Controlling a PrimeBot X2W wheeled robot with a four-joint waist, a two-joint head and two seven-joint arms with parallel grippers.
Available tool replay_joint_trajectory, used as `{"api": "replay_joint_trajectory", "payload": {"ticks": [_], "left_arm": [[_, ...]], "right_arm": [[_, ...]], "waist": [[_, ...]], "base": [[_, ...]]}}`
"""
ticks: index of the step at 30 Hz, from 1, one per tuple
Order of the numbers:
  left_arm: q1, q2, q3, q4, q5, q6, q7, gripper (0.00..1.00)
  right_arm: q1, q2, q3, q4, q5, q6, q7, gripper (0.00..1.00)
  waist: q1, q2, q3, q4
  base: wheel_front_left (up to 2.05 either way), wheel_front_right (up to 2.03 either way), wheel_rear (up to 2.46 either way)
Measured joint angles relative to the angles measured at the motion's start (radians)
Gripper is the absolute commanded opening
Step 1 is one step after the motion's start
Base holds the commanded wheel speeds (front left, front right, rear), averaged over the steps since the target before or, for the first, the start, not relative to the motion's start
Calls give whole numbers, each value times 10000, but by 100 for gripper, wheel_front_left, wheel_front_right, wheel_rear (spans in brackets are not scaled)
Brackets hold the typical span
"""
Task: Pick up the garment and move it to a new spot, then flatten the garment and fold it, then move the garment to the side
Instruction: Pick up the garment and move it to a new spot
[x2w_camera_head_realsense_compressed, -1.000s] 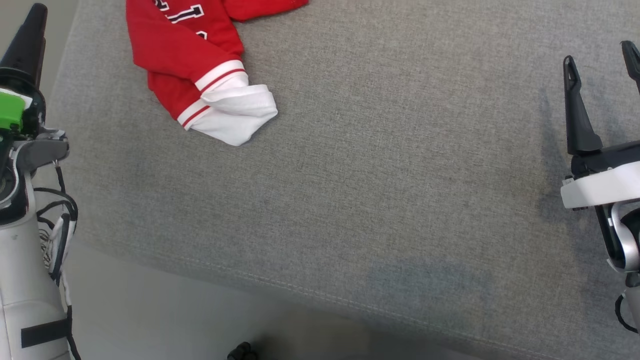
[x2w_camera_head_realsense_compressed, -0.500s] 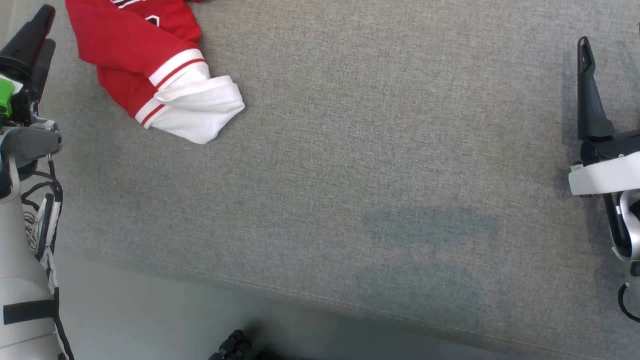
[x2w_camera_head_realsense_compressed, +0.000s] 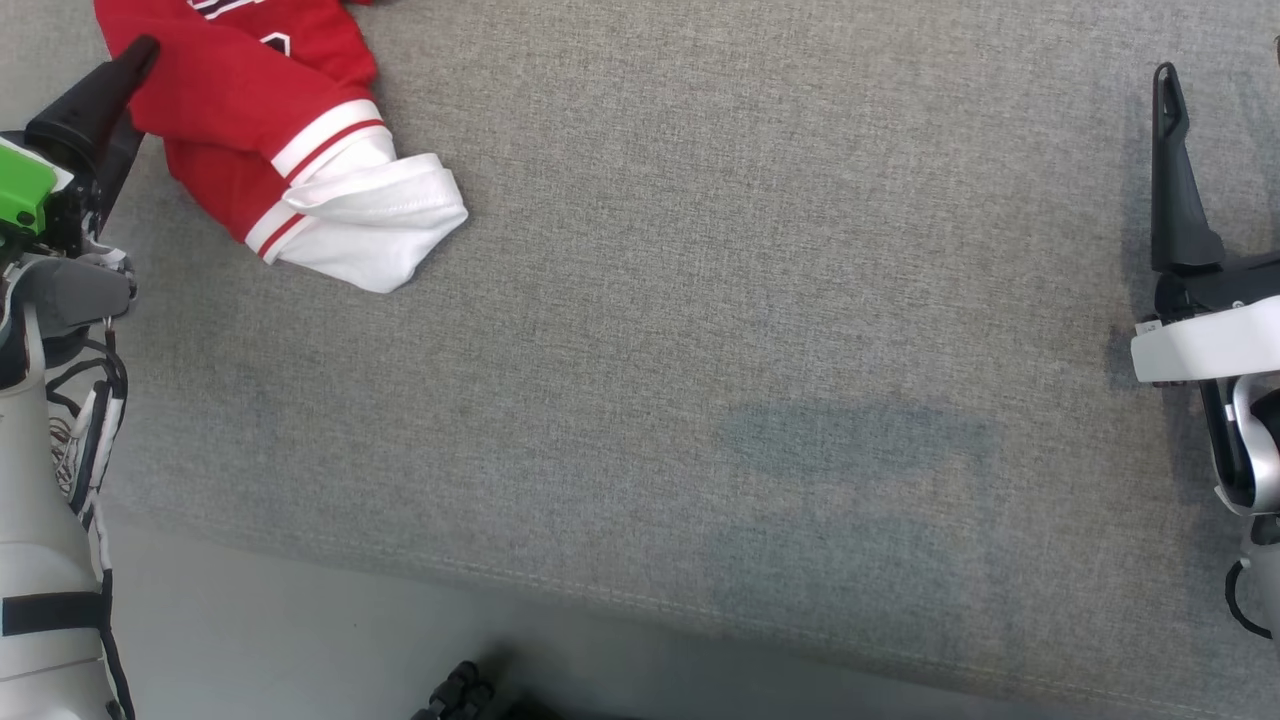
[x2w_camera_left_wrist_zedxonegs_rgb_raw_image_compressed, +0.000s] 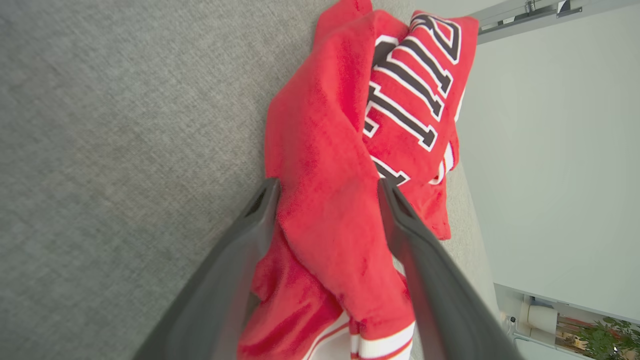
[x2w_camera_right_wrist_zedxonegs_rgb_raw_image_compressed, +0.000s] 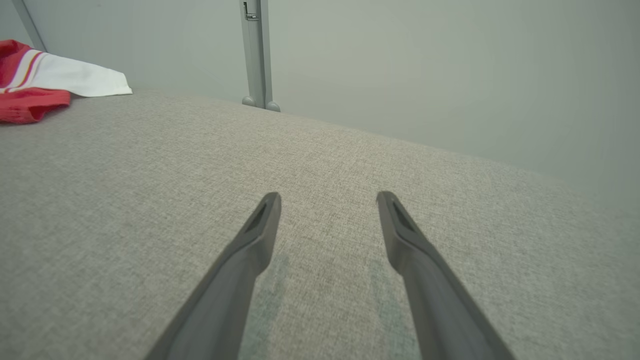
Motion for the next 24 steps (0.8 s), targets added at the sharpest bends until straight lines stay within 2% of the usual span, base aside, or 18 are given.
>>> {"api": "replay_joint_trajectory", "payload": {"ticks": [12,18,19,20,24], "left_arm": [[-32,-174,-357,111,-42,-121,274,100],[-32,-474,-658,117,-44,-514,410,100],[-32,-512,-704,105,-75,-569,474,36],[-32,-533,-769,86,-82,-662,502,0],[-31,-625,-909,-23,-84,-1014,529,0]], "right_arm": [[-3,59,0,167,13,-2,-88,100],[-8,59,2,247,13,-2,-171,100],[-10,59,2,272,13,-2,-173,100],[-11,61,4,299,13,-2,-173,100],[-16,119,75,499,17,-2,-276,100]], "waist": [[0,0,-36,-85],[0,0,-40,-74],[0,0,-47,-70],[0,0,-56,-67],[0,0,-161,-66]], "base": [[0,0,0],[0,0,0],[0,0,0],[0,0,0],[0,0,0]]}}
